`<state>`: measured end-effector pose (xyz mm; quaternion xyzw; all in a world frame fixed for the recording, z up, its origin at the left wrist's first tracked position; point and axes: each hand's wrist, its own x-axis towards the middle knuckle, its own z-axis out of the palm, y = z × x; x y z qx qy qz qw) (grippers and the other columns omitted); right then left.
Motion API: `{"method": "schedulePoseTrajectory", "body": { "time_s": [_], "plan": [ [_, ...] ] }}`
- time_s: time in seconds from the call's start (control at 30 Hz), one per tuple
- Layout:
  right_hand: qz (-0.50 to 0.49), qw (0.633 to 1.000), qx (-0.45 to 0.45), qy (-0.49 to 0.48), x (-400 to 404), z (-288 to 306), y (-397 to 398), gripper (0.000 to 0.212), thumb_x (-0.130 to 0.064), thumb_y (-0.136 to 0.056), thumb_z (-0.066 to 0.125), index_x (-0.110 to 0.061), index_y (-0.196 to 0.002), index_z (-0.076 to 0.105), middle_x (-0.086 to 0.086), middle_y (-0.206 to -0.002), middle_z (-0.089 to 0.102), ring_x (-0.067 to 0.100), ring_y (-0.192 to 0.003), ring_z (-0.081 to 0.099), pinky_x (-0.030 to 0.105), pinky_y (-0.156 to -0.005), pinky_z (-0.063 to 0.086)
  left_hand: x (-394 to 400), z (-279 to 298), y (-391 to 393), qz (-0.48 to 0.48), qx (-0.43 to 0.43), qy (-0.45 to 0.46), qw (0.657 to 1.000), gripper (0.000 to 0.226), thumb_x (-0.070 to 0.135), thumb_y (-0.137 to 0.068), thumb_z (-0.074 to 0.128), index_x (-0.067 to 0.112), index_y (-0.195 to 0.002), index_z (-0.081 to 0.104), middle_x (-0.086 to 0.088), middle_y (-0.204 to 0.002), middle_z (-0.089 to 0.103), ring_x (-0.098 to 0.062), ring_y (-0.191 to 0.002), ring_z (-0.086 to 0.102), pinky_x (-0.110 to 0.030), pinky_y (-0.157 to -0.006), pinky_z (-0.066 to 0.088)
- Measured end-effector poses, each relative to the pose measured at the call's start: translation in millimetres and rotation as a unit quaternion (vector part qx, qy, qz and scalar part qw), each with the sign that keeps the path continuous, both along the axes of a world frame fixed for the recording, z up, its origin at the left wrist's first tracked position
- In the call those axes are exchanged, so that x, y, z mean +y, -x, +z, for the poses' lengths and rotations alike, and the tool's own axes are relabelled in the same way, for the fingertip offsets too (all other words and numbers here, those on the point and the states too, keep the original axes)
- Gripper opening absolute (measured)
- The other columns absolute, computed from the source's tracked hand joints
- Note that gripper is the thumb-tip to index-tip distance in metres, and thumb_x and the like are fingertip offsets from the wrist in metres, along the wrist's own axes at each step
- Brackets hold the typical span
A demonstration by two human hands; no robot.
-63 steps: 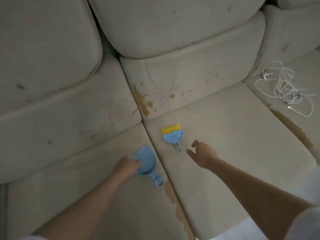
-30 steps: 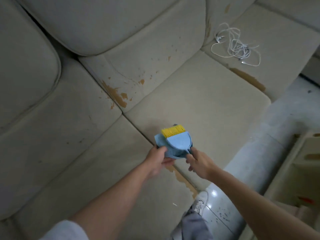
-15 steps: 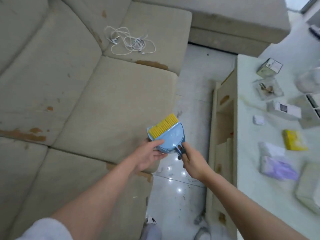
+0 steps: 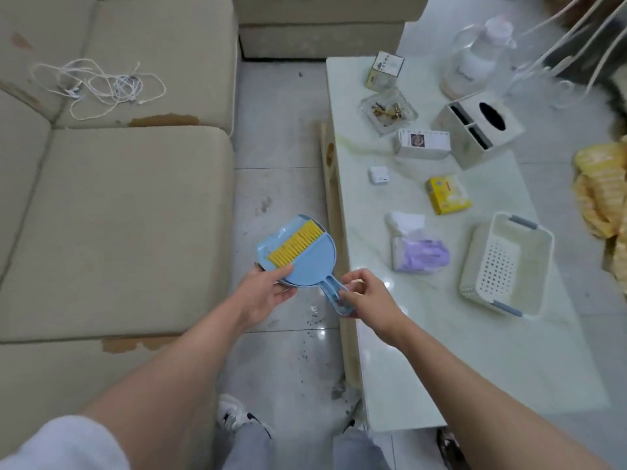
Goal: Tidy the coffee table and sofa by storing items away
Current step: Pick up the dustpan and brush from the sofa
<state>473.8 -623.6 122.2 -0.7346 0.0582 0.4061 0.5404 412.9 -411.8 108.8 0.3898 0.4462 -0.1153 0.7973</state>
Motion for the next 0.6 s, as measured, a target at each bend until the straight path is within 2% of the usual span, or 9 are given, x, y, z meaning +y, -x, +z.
{"method": "schedulePoseTrajectory", "body": {
  "time_s": [0.1,0.17,0.27,0.37,0.47,0.6],
  "plan": [
    [-0.020,0.999,-0.030,0.019,-61.1,4.0,-28.0,0.015,0.002,-0.084,0.065,-0.009,-0.086,0.056,0.011,-0.085,0.056,0.022,-0.071,0.064,0.040,-0.066,0.061,-63.0,1.9,-35.9,-0.016,-0.011,0.008,1.000,0.028,0.005,-0.092,0.065,0.014,-0.119,0.061,-0.007,-0.113,0.068,-0.021,-0.088,0.069,-0.027,-0.066,0.058],
    [-0.022,0.999,-0.041,0.018,-87.5,6.2,-41.2,0.016,0.004,-0.084,0.064,-0.011,-0.083,0.057,0.011,-0.092,0.058,0.023,-0.075,0.064,0.032,-0.066,0.060,-88.8,2.0,-52.1,-0.019,-0.020,0.017,0.999,0.029,0.007,-0.093,0.064,0.016,-0.120,0.060,-0.005,-0.113,0.070,-0.019,-0.088,0.070,-0.028,-0.067,0.057],
    [-0.047,0.997,-0.053,0.025,-136.5,3.8,-57.9,0.022,-0.001,-0.085,0.066,-0.015,-0.099,0.058,0.008,-0.108,0.065,0.024,-0.086,0.070,0.037,-0.076,0.062,-133.4,2.6,-79.2,-0.049,-0.027,0.020,0.998,0.034,0.008,-0.094,0.063,0.016,-0.127,0.058,-0.005,-0.115,0.071,-0.019,-0.092,0.071,-0.029,-0.073,0.057],
    [-0.036,0.994,-0.095,0.039,-166.2,-3.3,-66.5,0.022,-0.003,-0.088,0.064,-0.018,-0.105,0.065,0.002,-0.109,0.071,0.018,-0.091,0.073,0.036,-0.080,0.061,-158.9,2.5,-97.3,-0.071,-0.024,0.022,0.997,0.036,0.008,-0.095,0.063,0.015,-0.129,0.057,-0.007,-0.121,0.070,-0.021,-0.099,0.070,-0.030,-0.074,0.057],
    [-0.017,0.992,-0.115,0.048,-179.5,-10.6,-69.9,0.030,-0.003,-0.091,0.060,-0.023,-0.112,0.068,-0.006,-0.110,0.071,0.016,-0.092,0.072,0.035,-0.080,0.061,-171.1,-2.6,-108.5,-0.090,-0.014,0.022,0.996,0.037,0.007,-0.094,0.063,0.014,-0.130,0.057,-0.009,-0.125,0.069,-0.023,-0.104,0.069,-0.030,-0.074,0.057],
    [0.004,0.990,-0.123,0.063,-179.7,-17.6,-72.5,0.037,-0.003,-0.094,0.054,-0.030,-0.115,0.067,-0.004,-0.113,0.068,0.022,-0.089,0.070,0.029,-0.075,0.061,-173.1,-10.7,-116.4,-0.105,-0.004,0.016,0.994,0.036,0.005,-0.094,0.063,0.013,-0.128,0.058,-0.009,-0.123,0.069,-0.024,-0.104,0.069,-0.030,-0.076,0.057]
  ]
}}
